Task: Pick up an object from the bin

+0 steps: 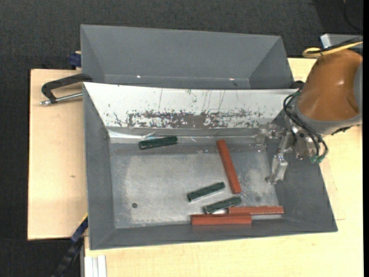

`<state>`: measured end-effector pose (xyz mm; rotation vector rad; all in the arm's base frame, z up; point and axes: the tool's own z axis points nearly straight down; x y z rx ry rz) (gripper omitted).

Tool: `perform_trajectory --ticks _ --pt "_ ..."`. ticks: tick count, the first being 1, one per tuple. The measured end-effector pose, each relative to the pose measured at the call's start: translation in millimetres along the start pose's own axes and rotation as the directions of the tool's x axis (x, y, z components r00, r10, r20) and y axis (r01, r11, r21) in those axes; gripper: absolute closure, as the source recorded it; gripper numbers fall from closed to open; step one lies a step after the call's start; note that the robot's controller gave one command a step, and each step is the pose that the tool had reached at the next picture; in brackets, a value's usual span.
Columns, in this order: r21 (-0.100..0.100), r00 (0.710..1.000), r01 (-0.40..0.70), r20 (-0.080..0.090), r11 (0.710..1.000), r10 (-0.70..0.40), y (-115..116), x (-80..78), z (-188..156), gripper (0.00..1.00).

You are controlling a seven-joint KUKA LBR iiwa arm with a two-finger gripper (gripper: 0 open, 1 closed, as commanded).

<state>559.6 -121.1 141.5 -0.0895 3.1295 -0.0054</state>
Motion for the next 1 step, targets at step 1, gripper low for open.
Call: perform_trajectory --ticks 1 --pt "-0.006 0.997 0.071 -0.011 0.997 -0.071 28.4 11.3 33.3 0.00"
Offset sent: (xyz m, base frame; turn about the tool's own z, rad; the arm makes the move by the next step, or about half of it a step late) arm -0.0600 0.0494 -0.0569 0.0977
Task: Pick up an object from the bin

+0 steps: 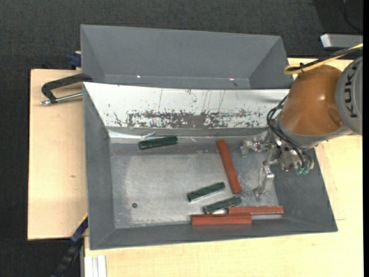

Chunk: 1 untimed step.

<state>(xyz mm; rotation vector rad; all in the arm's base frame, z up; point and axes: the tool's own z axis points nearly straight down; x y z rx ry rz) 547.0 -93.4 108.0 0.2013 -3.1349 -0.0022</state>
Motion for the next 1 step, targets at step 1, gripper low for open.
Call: perform_trajectory --ticks 1 --pt "0.000 0.992 -0.127 0.003 0.992 0.127 18.7 26.8 14.2 0.00"
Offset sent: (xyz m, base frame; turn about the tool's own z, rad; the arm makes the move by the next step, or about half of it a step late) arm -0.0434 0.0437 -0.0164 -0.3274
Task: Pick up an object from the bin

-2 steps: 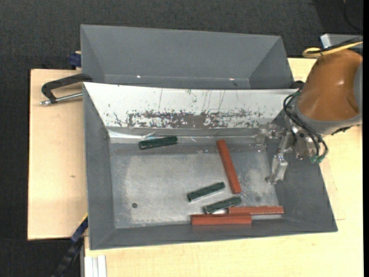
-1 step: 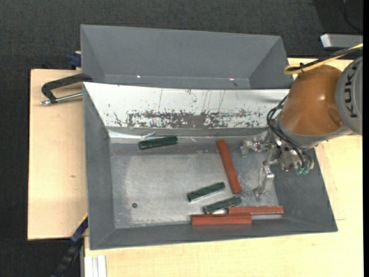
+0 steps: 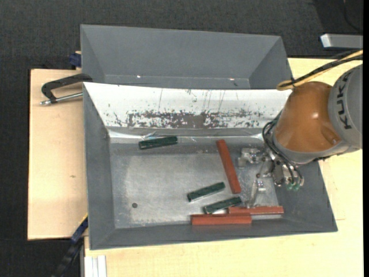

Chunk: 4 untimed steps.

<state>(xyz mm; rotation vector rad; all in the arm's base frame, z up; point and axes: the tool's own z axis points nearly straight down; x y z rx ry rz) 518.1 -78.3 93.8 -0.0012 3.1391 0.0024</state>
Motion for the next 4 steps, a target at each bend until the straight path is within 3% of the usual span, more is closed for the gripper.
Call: perform_trajectory --ticks 1,2,3,4 --pt "0.000 0.999 0.043 -0.004 0.999 -0.043 10 9.7 1 0.00" --pt "0.001 0.951 0.309 0.001 0.951 -0.309 36 2.4 0 0.00" --pt "0.000 1.000 -0.001 0.004 1.000 0.001 57 6.9 22 1.00" --pt "0.000 1.000 -0.001 0.004 1.000 0.001 57 6.9 22 1.00"
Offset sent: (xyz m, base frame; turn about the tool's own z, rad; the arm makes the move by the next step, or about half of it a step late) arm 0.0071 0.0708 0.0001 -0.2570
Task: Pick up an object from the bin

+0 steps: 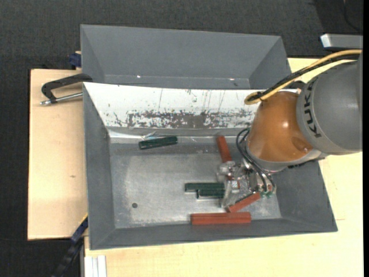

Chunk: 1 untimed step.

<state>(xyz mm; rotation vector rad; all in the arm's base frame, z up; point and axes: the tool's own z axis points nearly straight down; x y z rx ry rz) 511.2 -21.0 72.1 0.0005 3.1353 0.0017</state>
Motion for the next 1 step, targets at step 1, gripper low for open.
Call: perform_trajectory --ticks 1 --pt "0.000 0.990 0.137 -0.005 0.991 -0.137 -8.0 13.2 -199.5 1.00"
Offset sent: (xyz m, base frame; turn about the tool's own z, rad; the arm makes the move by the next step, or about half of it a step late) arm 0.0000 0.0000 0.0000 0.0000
